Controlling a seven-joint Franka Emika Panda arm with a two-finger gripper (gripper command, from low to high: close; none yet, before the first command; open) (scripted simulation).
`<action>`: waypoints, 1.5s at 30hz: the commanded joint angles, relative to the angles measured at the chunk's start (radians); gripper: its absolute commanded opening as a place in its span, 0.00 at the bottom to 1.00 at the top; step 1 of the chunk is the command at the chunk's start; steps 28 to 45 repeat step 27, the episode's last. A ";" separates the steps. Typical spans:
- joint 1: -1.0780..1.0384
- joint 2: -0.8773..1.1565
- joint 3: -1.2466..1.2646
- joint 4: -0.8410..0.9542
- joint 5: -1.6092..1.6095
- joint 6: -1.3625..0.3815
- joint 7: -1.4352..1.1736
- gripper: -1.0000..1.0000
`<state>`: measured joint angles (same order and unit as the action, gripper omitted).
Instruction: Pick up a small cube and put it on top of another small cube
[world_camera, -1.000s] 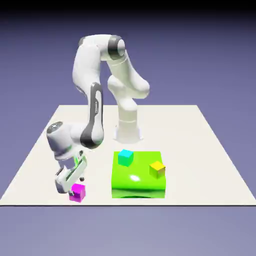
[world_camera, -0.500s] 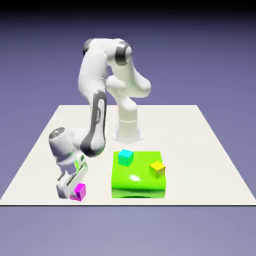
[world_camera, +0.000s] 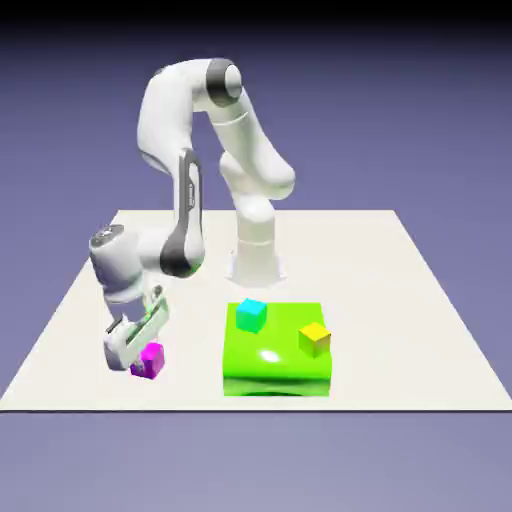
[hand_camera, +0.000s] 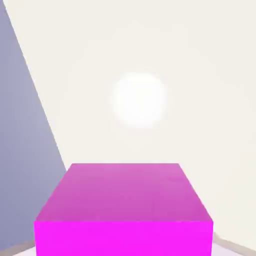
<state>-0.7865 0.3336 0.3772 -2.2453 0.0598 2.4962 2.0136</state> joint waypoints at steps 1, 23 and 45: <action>0.030 -0.036 -0.011 -0.019 0.008 -0.023 -0.038 0.00; 0.512 -0.483 -0.165 -0.397 0.166 -0.156 -0.657 0.00; 0.507 -0.534 -0.172 -0.362 0.159 -0.243 -0.654 1.00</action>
